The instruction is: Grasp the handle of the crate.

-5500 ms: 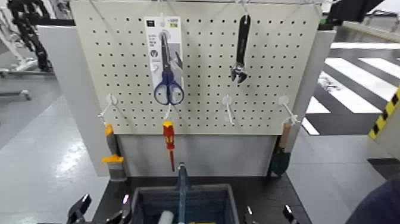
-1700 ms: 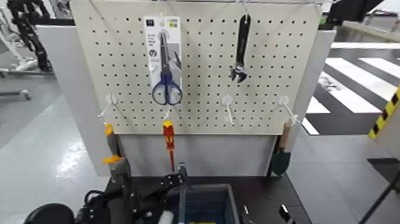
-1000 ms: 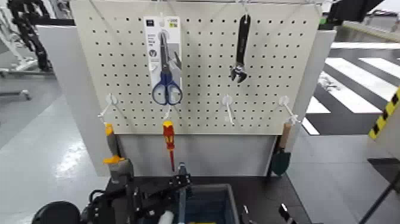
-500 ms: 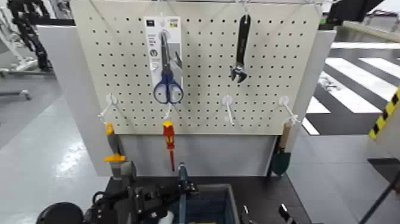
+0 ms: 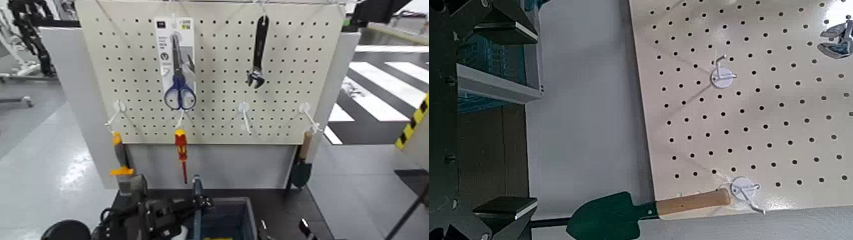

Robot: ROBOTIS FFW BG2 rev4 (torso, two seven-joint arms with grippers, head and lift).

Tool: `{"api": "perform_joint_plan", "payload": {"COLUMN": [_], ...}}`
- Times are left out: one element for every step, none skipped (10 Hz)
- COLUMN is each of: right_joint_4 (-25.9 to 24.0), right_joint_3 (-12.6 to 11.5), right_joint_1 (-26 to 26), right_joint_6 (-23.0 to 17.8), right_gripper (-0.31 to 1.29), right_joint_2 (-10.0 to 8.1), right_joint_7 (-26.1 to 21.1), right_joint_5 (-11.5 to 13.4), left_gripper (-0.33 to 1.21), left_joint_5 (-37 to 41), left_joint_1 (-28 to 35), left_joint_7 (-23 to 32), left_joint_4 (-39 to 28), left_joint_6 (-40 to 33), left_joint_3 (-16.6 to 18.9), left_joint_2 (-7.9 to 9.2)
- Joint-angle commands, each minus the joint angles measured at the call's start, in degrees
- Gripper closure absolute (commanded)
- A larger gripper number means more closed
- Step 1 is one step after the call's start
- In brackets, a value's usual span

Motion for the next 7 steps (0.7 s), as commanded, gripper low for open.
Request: {"api": "perform_joint_plan", "payload": {"right_joint_4": [-0.1,-0.1,-0.1,-0.1,-0.1,-0.1,-0.1], "right_joint_3": [-0.1,-0.2,-0.2,-0.2,-0.2,-0.2,-0.2], "right_joint_1": [0.1,0.2,0.2,0.2,0.2,0.3,0.3], "right_joint_6": [0.0,0.0,-0.1,-0.1,-0.3,-0.4,-0.4], "right_gripper": [0.15,0.15,0.15,0.15,0.15,0.15,0.15], "right_joint_2": [0.09,0.09,0.18,0.18,0.18,0.18,0.18], "right_joint_7": [0.0,-0.1,-0.1,-0.1,-0.2,-0.3,-0.3], "right_joint_5": [0.0,0.1,0.1,0.2,0.3,0.3,0.3], "left_gripper": [1.19,1.19,1.19,1.19,1.19,1.19,1.19], "left_joint_5": [0.0,0.1,0.1,0.5,1.1,1.9,2.6], "left_joint_1": [1.2,1.7,2.1,2.4,2.9,3.6,4.2], "left_joint_7": [-0.7,-0.7,-0.6,-0.6,-0.3,-0.1,0.1], "left_joint_4": [-2.6,-3.9,-5.3,-6.2,-7.1,-8.0,-8.7], "left_joint_6": [0.1,0.2,0.1,0.2,0.2,0.0,0.0], "left_joint_3": [0.2,0.6,1.0,0.9,0.9,0.8,0.6], "left_joint_2": [-0.29,-0.47,-0.56,-0.65,-1.0,-1.52,-2.05]}}
